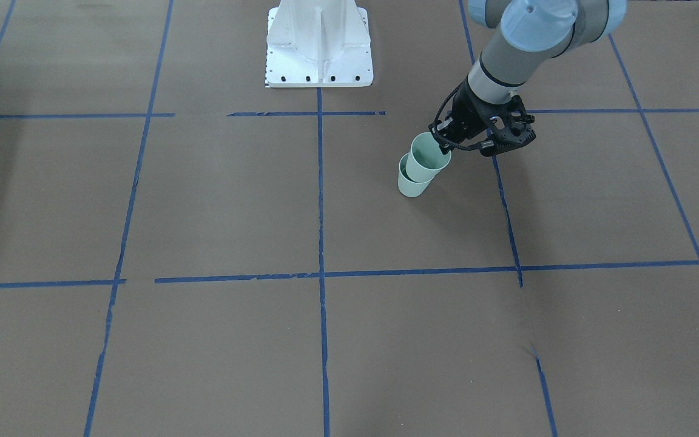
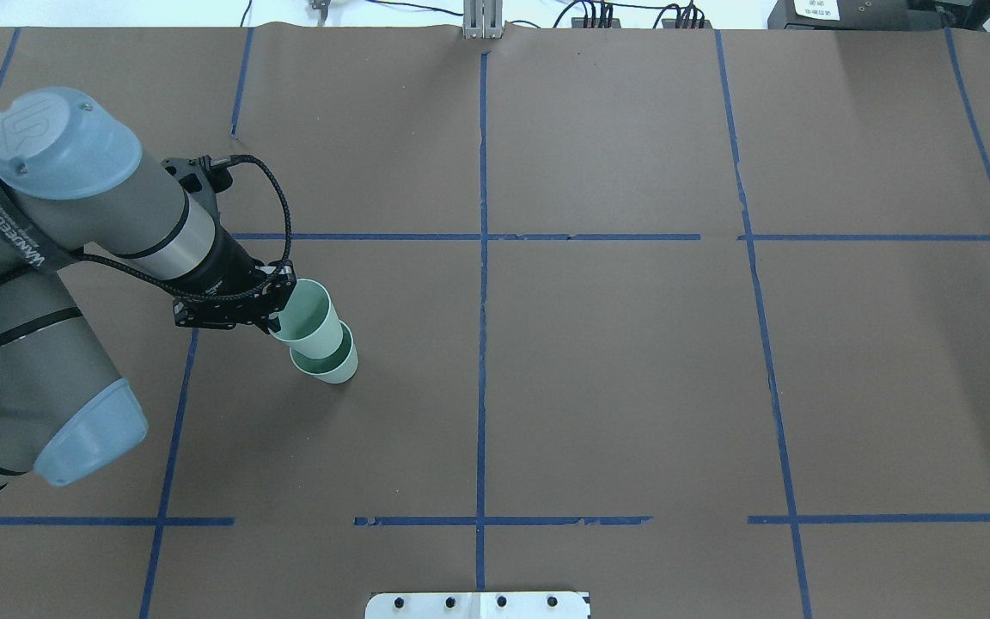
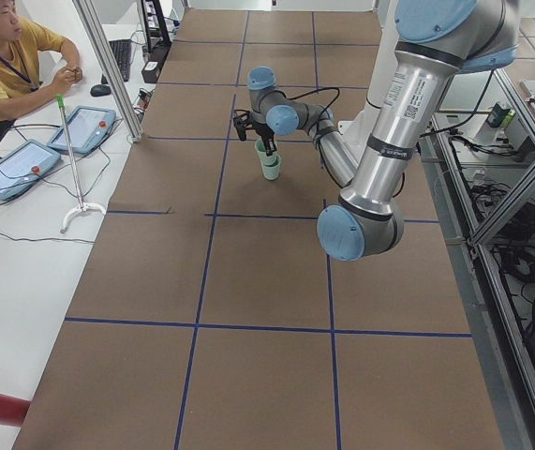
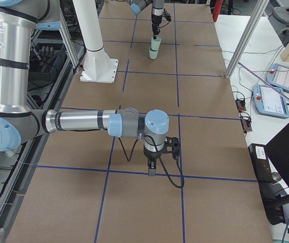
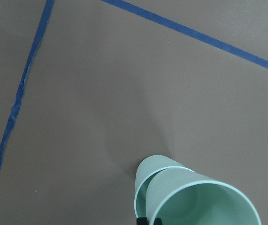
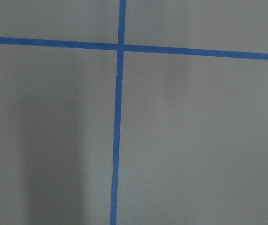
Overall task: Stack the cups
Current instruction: 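Lower the held cup into the other green cup with the left gripper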
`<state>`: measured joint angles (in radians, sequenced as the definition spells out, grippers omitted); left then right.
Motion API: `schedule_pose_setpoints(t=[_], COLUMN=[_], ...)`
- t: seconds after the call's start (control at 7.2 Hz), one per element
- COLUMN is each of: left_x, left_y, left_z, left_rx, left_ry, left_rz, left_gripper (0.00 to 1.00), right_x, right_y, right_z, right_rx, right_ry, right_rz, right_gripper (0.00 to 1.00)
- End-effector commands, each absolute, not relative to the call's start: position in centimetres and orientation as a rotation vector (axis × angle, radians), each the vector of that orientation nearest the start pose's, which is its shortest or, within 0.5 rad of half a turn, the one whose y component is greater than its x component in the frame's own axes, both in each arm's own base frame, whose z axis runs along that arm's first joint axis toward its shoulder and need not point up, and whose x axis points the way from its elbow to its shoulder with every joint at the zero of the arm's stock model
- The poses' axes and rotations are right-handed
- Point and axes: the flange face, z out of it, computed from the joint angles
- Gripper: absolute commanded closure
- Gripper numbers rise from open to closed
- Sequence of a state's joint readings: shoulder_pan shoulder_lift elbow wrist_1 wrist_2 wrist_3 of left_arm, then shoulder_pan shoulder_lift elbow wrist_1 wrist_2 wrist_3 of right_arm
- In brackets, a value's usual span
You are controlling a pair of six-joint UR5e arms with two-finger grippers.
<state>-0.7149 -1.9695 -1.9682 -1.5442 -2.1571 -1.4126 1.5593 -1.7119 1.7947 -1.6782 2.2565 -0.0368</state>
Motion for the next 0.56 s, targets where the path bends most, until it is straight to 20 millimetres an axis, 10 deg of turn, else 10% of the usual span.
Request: schedule_pose_setpoints(t=[0.0,0.14,0.28,0.42], left_x=[38.0,38.16,38.44,38.47], left_y=[-43.21,-43.12,-42.95,-42.9], left_z=[26.49,26.64,26.72,26.68], left_rx=[-0.191,-0.195,-0.195,-0.194], left_ry=[0.912,0.909,0.905,0.904], left_rz=[-0.288,-0.288,-0.286,-0.292], left_gripper=[1.0,1.0,0.74,0.11], right_x=[6.5,6.56,6.56,6.56], right_y=[-42.97,-42.96,-42.96,-42.96], right_z=[63.03,63.03,63.03,63.03], right_rx=[-0.015,-0.015,-0.015,-0.015], right_ry=[-0.686,-0.686,-0.686,-0.686], right_rz=[-0.039,-0.037,-0.037,-0.037], right_gripper=[0.0,0.0,0.0,0.0])
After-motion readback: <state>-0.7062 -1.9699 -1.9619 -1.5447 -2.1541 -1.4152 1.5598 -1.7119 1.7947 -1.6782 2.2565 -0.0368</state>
